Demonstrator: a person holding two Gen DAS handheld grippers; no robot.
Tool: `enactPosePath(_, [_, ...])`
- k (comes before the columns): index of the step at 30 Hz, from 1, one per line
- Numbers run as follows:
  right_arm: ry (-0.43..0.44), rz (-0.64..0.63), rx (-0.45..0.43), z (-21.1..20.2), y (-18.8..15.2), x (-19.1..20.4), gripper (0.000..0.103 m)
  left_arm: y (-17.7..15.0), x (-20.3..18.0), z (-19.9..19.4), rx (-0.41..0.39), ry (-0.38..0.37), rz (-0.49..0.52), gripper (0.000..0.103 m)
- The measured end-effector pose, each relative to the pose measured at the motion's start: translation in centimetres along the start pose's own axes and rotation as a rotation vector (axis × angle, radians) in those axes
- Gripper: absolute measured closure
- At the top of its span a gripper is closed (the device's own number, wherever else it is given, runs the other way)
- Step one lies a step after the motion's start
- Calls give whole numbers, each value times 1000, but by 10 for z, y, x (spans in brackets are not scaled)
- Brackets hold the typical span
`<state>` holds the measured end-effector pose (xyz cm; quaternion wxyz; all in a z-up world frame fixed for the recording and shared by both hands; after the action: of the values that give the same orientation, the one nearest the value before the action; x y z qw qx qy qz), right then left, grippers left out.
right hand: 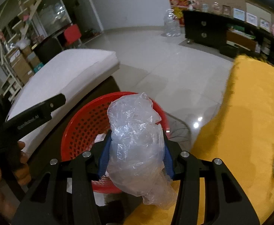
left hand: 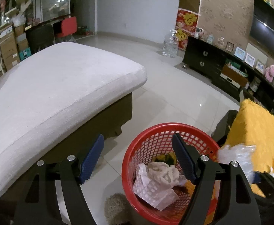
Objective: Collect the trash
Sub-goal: 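Carry beige cloth and plastic bag over the red wastebasket with both tools, then open both tools over the red wastebasket, dropping cloth and plastic bag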
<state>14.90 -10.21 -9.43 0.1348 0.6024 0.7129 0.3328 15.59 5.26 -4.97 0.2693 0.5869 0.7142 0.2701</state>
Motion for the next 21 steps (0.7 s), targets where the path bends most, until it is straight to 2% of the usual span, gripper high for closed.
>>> enactPosePath(3, [13,-12,16,9,-2,10,46,1,1,1,-1,-3,-8,31])
enactPosePath(5, [20,-6,5,8,-2,13,31,1,4,-1,-6,-2,-16,31])
enactPosePath(6, [24,-1,-8,4,-1,13,29,1,5,-1,-7,-1,-19,31])
enactPosePath(14, [-19,12,-46,-22,-8,-5,28,2,2,-4,-13,-11,4,31])
enactPosePath(21, [-126,38,-74,-59,-37,-47,25,-2,-13,-6,-18,-19,40,30])
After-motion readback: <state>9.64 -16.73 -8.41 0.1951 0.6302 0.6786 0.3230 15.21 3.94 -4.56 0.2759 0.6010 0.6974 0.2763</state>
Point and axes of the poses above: each gripper's, at about its wrist camera, not at the fingertips, and z roughly the way its jaws point, x to its left, y to its top, the point moved 8 cm from there along z, roughly the way its jaws point, and after that the axes turned 2 degrees about -z, right-handed, at the moved point
